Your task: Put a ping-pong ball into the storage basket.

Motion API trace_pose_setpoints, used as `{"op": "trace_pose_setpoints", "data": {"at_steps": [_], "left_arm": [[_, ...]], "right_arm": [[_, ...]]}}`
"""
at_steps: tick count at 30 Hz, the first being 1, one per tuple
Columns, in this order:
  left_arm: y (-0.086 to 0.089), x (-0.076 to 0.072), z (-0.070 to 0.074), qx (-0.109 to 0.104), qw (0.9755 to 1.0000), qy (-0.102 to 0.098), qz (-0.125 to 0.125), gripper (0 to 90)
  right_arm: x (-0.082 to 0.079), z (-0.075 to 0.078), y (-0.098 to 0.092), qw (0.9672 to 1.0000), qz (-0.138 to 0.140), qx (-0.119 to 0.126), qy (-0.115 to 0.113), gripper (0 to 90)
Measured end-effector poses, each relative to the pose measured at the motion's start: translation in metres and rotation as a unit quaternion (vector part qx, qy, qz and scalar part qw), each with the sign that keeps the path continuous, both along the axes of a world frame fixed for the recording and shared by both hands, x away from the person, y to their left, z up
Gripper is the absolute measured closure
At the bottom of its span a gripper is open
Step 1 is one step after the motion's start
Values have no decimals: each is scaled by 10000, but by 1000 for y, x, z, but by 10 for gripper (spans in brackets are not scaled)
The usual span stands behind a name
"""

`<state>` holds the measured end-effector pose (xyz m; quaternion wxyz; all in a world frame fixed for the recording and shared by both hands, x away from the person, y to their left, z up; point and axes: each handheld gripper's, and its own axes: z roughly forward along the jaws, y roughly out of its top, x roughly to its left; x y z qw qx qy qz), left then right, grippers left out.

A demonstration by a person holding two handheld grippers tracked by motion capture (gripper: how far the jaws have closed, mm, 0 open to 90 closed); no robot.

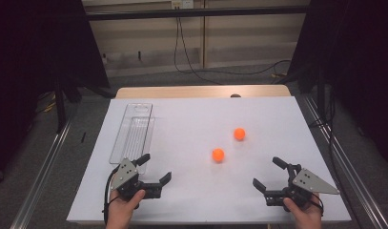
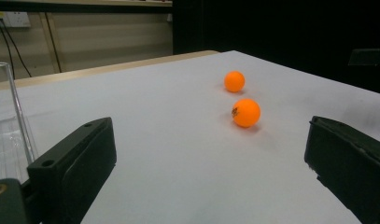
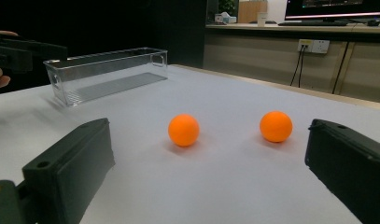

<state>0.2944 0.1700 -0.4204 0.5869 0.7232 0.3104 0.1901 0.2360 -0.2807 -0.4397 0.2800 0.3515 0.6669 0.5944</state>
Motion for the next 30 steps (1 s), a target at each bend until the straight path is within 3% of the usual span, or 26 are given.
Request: {"op": "trace_pose_setpoints", "data": {"at_steps": [30], "left_arm": [[-37,9,1,67,9994,56,-339,22]], "right_arm": [[0,1,0,10000,35,45,-9,8]]}}
